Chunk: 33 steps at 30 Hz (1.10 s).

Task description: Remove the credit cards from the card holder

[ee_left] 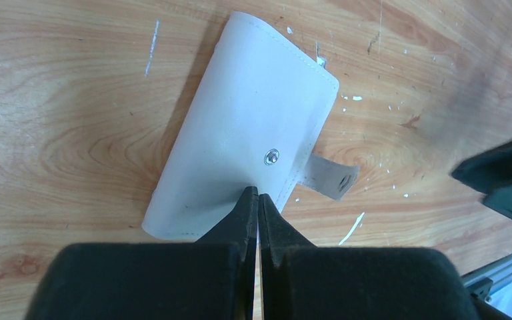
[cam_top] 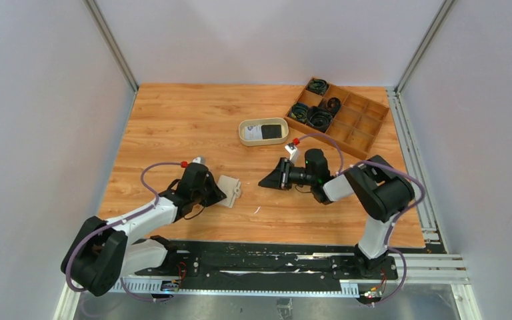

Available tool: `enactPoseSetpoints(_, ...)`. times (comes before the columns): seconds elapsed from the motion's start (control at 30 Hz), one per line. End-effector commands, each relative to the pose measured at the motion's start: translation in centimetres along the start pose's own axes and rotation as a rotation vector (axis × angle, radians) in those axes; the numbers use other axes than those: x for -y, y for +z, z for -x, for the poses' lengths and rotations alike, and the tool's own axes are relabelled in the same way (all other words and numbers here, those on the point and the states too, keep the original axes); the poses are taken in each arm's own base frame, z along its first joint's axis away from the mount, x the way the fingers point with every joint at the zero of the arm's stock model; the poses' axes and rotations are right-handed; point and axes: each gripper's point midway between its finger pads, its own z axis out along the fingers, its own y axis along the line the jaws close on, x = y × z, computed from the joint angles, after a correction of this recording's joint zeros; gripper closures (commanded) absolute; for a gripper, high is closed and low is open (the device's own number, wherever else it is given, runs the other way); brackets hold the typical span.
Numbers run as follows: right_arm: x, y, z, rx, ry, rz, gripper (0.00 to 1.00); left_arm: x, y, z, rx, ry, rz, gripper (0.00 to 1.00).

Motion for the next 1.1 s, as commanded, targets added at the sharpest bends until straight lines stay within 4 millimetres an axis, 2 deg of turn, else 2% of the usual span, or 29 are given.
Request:
enactPoseSetpoints(0.0,-0.7,1.1,-0.5,-0.086,-0.18,-0.142,0.66,-0.5,-0.3,1.4,0.064,0.02,0.049,1.0)
enactPoseSetpoints(0.07,-1.1,1.5,-0.1,-0.085,-0.2,-0.165,0.65,-0.4,-0.9,2.1,0.079,0.056,0.068,0.98)
enactPoseSetpoints(0.1,-0.9,1.7,0.0,-0.093,-0.204,-0.198,0.63,-0.4,-1.1,2.5,0.087,0.071,0.079,0.9)
enactPoseSetpoints(0.23,0.2,2.9,-0.5,-0.173,-0.284,-0.366,0.59,-0.6,-2.3,3.9,0.132,0.1,0.109,0.44)
enactPoseSetpoints(0.33,-0.4,4.2,-1.1,-0.212,-0.333,-0.417,0.59,-0.6,-2.9,4.9,0.157,0.092,0.105,0.29)
enactPoseSetpoints(0.37,-0.5,4.4,-1.6,-0.225,-0.355,-0.444,0.55,-0.9,-3.1,5.3,0.162,0.087,0.113,0.27)
enactPoseSetpoints(0.47,-1.4,5.2,-2.5,-0.222,-0.481,-0.493,0.32,-1.6,-3.6,5.9,0.162,0.087,0.134,0.24)
enactPoseSetpoints(0.5,-1.7,5.4,-3.0,-0.235,-0.525,-0.506,0.3,-1.8,-3.6,5.9,0.156,0.084,0.136,0.24)
enactPoseSetpoints(0.6,-1.8,5.7,-3.2,-0.234,-0.571,-0.54,0.29,-2.4,-3.9,6.0,0.144,0.081,0.134,0.22)
enactPoseSetpoints(0.67,-1.1,5.3,-3.7,-0.26,-0.595,-0.591,0.29,-2.7,-4.0,6.0,0.138,0.079,0.139,0.21)
enactPoseSetpoints(0.9,0.4,6.2,-4.1,-0.283,-0.663,-0.675,0.29,-3.5,-4.3,6.2,0.134,0.06,0.145,0.18)
enactPoseSetpoints(1.07,0.2,7.9,-4.3,-0.265,-0.674,-0.603,0.3,-3.2,-4.8,6.1,0.127,0.063,0.124,0.18)
